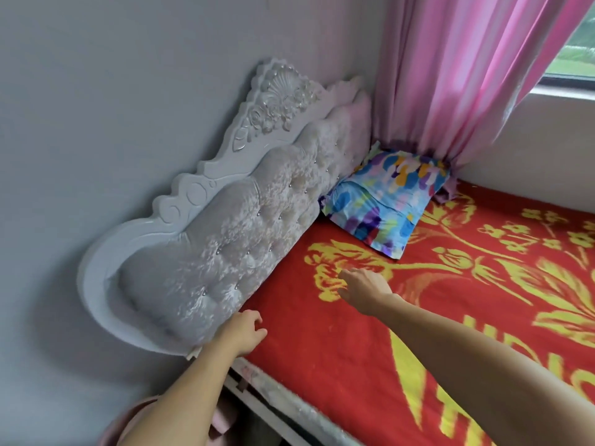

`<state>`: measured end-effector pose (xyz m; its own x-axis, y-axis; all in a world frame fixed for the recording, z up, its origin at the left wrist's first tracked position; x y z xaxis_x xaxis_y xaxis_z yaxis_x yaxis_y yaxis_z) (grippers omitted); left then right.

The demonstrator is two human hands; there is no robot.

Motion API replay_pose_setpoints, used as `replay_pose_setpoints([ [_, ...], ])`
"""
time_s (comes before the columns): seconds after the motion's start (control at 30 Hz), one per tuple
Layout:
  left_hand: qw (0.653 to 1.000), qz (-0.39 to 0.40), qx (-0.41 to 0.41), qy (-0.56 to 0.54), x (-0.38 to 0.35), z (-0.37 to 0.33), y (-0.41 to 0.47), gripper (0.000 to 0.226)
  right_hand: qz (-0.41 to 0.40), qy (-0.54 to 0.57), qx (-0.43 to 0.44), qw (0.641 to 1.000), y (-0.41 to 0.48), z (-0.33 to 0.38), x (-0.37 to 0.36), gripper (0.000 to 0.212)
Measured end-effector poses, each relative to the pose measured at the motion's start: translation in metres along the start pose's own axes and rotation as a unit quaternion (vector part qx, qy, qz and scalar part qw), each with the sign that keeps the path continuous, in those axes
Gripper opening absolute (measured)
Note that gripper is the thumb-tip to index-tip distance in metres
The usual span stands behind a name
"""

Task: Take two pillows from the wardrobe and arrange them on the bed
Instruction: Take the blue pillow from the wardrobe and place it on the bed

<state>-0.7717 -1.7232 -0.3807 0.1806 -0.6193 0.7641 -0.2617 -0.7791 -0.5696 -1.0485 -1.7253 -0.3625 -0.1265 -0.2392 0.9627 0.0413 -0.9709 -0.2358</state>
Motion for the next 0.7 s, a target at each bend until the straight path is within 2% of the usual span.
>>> replay_pose_setpoints([
  [0.13,0.998,-0.052,0.027,-0.023,-0.042,-0.005,-0.073,0.038,-0.030,-0.015,0.062,0.997,-0.070,0.016,-0.001,0.030],
  [0.2,0.997,-0.041,0.036,-0.054,-0.082,-0.009,-0.116,0.031,-0.026,-0.026,0.097,0.995,-0.111,0.025,-0.009,0.027],
  [0.3,0.995,-0.008,0.048,-0.092,-0.145,-0.011,-0.186,0.030,0.001,-0.050,0.137,0.989,-0.172,0.045,-0.028,0.024],
  [0.57,0.974,-0.033,0.153,-0.166,-0.243,0.033,-0.349,0.040,0.068,-0.089,0.268,0.957,-0.278,0.149,-0.064,0.025],
  [0.7,0.953,-0.028,0.208,-0.217,-0.300,0.062,-0.427,0.037,0.119,-0.117,0.317,0.934,-0.324,0.203,-0.104,0.026],
])
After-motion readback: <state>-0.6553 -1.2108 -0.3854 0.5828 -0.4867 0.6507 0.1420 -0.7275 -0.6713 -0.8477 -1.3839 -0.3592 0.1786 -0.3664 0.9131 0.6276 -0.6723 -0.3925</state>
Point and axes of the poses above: each hand's wrist, its own y-axis towards the middle knuckle, its own x-axis out of the back of the hand, z = x × y, the point moved 6 cm from there along y, towards the middle knuckle, and after that the axes turned 9 degrees about z, right-handed, at the moved point
